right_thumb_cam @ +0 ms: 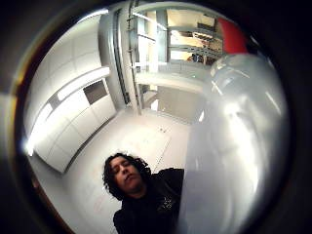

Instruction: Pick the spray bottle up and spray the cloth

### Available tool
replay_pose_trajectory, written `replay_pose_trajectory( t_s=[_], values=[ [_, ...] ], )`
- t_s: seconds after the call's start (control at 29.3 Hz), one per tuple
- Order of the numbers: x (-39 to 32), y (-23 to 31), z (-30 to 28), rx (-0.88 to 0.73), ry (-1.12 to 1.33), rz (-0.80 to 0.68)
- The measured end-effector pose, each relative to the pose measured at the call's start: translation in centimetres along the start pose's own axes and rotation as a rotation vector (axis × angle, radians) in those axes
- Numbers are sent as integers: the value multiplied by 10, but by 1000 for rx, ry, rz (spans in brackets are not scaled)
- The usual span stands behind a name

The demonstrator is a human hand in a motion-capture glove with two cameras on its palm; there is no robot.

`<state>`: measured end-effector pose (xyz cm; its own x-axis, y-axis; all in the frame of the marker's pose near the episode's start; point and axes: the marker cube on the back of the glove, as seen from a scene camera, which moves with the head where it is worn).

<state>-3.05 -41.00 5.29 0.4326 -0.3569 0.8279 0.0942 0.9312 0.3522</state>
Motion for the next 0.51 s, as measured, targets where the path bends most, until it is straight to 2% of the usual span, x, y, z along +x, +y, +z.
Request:
replay_pose_trajectory(
  t_s=[0.51],
  values=[
    [2,4,-2,9,-23,-34]
  ],
)
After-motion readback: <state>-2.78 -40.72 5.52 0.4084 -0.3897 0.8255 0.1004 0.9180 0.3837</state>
